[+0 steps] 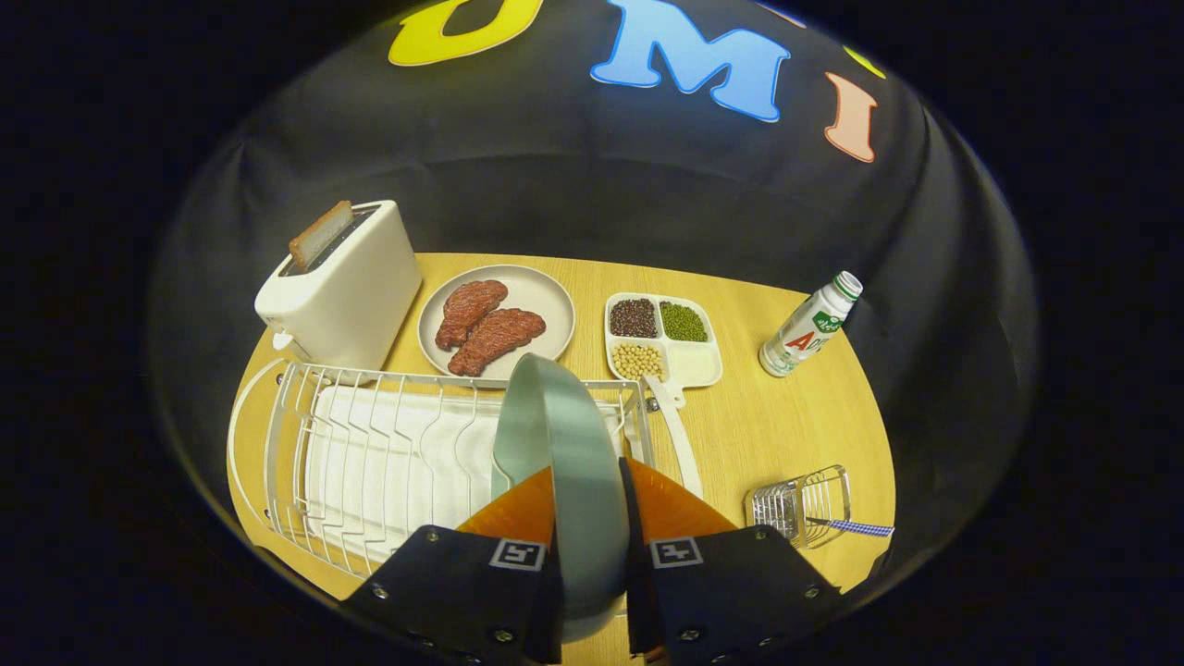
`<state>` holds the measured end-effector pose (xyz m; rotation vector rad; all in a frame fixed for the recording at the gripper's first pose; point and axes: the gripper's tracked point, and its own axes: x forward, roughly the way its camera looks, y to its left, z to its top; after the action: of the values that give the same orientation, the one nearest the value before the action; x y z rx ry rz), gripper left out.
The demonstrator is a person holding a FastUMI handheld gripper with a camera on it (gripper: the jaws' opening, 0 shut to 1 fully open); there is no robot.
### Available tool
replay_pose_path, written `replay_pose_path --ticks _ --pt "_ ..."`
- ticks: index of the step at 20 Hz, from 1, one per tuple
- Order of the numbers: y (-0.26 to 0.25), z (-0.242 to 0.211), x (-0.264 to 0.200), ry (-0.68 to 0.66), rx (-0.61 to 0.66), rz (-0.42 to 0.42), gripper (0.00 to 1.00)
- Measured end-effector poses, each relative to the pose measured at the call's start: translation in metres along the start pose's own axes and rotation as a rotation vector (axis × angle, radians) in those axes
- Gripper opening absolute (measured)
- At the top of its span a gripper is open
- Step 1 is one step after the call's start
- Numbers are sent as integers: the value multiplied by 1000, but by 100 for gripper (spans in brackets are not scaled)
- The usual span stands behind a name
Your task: Take the plate from the dish rack, then take the spoon from the basket and place it into the plate.
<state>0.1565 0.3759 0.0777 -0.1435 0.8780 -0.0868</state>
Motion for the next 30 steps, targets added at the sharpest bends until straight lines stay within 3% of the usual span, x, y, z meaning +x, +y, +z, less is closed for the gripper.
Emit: replay_pose_path --ticks 4,13,23,30 --pt "-13 17 -16 -49 -42 -66 27" --pt "-47 26 -72 -130 14 20 27" --pt "-149 -43 -120 -84 169 97 26" --pt "-167 -105 -127 -60 199 270 26"
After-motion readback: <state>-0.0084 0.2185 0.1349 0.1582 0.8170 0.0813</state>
